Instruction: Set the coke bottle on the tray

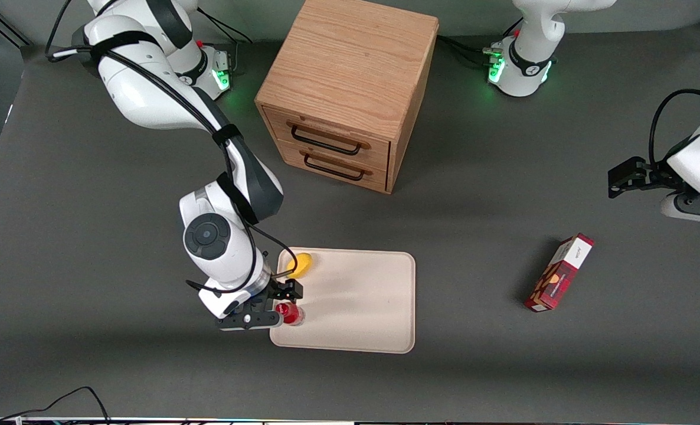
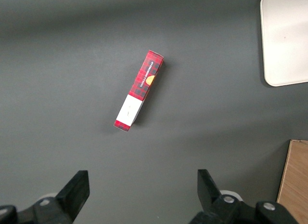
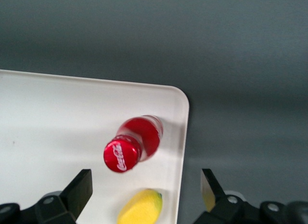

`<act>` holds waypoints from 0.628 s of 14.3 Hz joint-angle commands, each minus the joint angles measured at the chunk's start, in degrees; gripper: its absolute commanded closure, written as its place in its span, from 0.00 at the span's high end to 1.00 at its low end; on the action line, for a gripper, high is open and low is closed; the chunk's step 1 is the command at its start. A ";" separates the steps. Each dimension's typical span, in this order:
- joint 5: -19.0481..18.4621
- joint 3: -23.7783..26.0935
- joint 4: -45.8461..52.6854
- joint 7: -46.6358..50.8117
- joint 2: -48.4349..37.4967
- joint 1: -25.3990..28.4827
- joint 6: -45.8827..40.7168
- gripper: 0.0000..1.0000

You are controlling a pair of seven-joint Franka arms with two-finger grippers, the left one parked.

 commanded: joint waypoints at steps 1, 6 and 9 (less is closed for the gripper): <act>-0.52 0.17 -1.32 1.09 -5.90 -0.95 -6.34 1.00; -0.08 2.80 -17.89 -5.40 -24.68 -7.52 -14.09 1.00; 4.03 8.15 -31.00 -7.25 -38.49 -18.84 -14.27 1.00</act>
